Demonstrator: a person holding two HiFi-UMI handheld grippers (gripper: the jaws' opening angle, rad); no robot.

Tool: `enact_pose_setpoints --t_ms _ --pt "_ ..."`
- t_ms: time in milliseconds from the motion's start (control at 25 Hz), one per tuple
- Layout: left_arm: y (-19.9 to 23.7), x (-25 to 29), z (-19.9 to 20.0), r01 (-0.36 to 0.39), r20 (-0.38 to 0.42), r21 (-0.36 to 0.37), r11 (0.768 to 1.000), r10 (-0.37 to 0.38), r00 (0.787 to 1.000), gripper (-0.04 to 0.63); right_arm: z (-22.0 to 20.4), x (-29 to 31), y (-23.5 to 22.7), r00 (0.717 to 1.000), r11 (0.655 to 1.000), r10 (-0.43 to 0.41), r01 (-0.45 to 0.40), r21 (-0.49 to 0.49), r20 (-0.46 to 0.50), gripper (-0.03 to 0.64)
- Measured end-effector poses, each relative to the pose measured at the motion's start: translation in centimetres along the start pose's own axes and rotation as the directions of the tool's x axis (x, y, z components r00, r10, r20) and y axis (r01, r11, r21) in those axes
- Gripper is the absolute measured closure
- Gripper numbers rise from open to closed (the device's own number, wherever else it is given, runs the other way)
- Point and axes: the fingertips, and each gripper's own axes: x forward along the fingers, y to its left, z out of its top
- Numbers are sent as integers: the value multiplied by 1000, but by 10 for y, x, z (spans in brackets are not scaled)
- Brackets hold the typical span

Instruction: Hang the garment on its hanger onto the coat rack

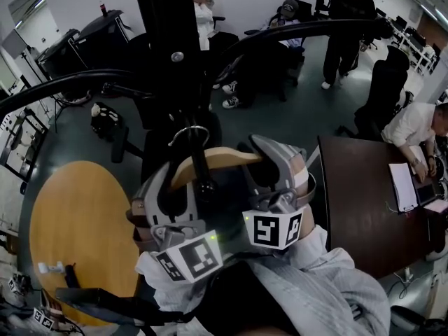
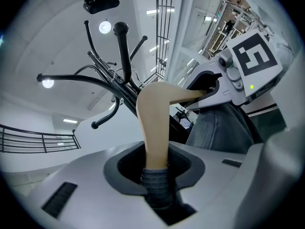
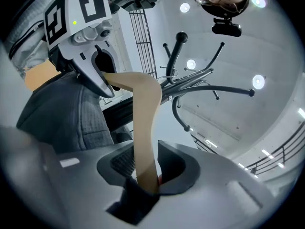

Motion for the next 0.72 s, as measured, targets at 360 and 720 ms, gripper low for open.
enact_pose_setpoints --t_ms 360,720 --pt "-12 2 -12 -2 -20 5 1000 3 1000 492 -12 0 15 1000 999 30 -30 14 -7 506" --pt "-3 -3 -14 -94 32 76 993 91 995 489 -8 5 24 997 996 76 -76 47 6 508"
